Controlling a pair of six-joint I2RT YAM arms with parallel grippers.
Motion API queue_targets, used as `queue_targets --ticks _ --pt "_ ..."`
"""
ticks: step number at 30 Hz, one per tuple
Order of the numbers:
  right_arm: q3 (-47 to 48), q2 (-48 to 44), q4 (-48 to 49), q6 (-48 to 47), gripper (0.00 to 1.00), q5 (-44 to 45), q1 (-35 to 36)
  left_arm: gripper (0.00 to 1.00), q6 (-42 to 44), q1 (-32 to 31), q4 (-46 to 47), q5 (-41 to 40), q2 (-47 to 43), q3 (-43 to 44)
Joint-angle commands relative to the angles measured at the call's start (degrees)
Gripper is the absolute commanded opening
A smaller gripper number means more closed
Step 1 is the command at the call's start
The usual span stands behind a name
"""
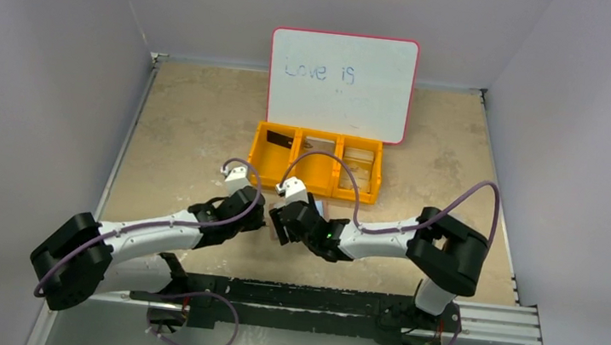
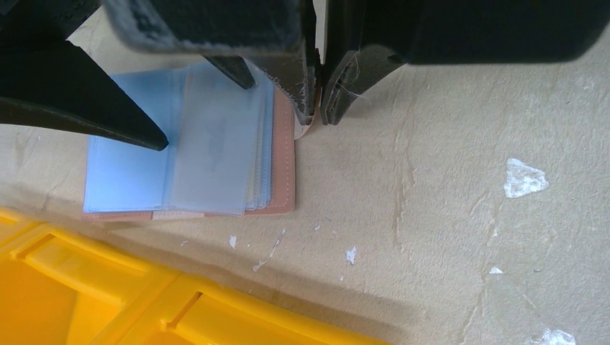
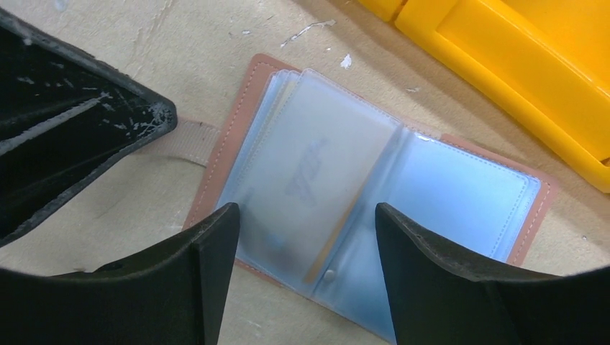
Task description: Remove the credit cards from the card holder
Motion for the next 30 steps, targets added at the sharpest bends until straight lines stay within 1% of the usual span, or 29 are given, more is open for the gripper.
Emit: queue_targets --ticks 1,5,8,11,15,17,24,30 --pt "-0.51 2.29 -8.00 1.59 0.67 7.07 -0.14 0.00 -1.38 -0.18 1.13 -2.53 -2.46 -0.69" --pt "-0.24 2.68 -10.11 4.23 0.53 8.96 -0.14 0.00 -1.33 -0.18 0.65 -2.65 -2.70 -0.86" --pt "-0.08 2.61 -11.28 5.34 0.50 9.63 -0.14 0.00 -1.30 -0.18 0.46 -2.61 -2.87 -0.93" --pt "-0.06 0.40 -10.23 4.59 0.54 7.07 -0.14 0.00 -1.23 -0.16 0.45 -2.70 -2.96 -1.04" --pt "-1.08 -3.93 -4.30 1.55 0.67 -1.67 -0.14 0.00 -1.22 -0.18 1.24 -2.49 -2.64 -1.19" --pt "-0.42 -3.83 -2.69 0.25 0.70 -3.73 -0.14 0.00 -1.23 -0.17 1.83 -2.19 -2.33 -1.34" --pt "0.32 -2.59 -1.36 0.02 0.74 -5.73 -0.14 0.00 -1.32 -0.17 2.51 -1.75 -2.17 -1.60" --pt "1.53 -0.44 -2.01 -0.43 0.75 -5.50 -0.14 0.00 -1.31 -0.17 2.90 -1.49 -1.91 -1.66"
